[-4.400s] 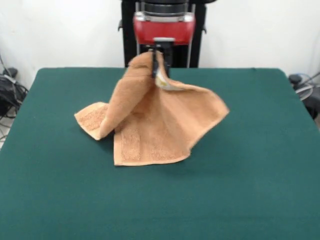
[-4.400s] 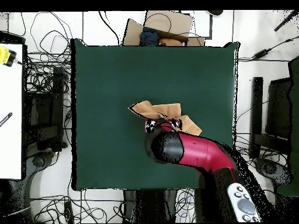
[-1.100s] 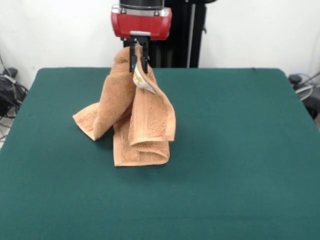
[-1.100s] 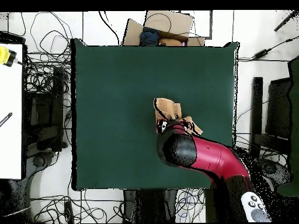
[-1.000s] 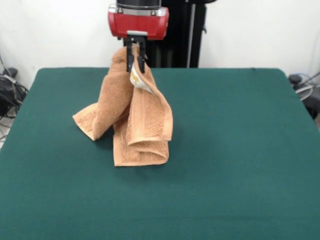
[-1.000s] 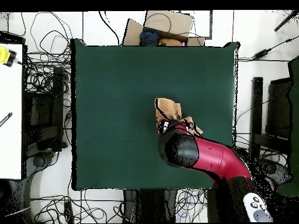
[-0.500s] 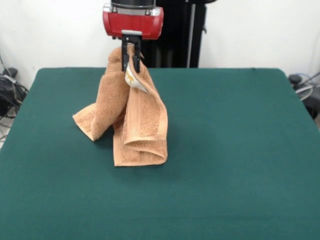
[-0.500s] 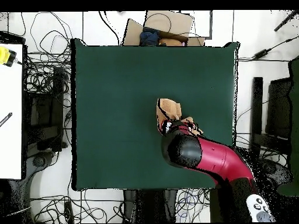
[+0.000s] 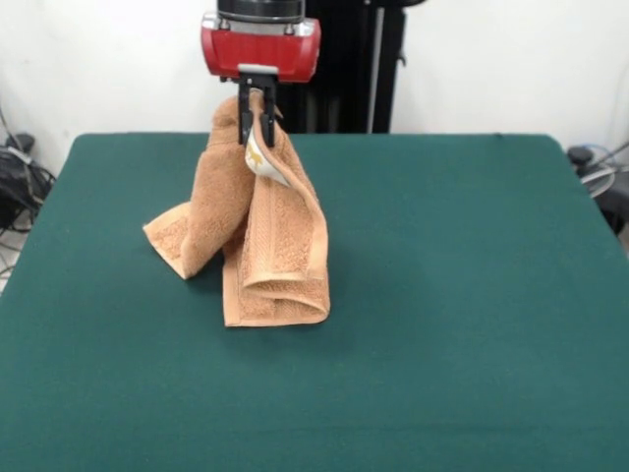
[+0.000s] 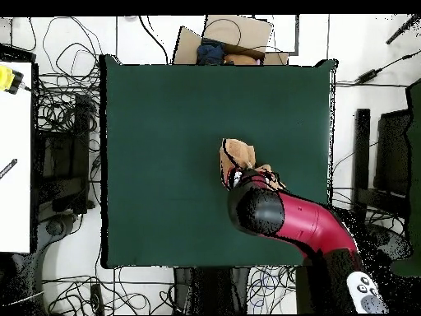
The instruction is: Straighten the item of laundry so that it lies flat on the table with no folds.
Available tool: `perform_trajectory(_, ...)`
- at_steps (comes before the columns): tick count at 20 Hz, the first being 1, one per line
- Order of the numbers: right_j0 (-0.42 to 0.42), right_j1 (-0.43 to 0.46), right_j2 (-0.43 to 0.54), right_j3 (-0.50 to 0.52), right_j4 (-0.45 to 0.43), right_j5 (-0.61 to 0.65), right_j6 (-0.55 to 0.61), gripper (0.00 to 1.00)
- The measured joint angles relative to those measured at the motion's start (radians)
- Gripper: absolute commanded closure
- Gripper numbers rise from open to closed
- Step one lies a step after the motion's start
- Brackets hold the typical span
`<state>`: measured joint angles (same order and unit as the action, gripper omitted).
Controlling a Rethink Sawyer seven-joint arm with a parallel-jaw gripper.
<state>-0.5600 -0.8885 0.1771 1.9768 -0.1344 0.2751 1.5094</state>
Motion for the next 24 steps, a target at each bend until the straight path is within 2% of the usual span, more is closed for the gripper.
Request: perform_trajectory(24,-0.001,-0.006,0.000,-0.012,0.000,0.013,0.000,1.00)
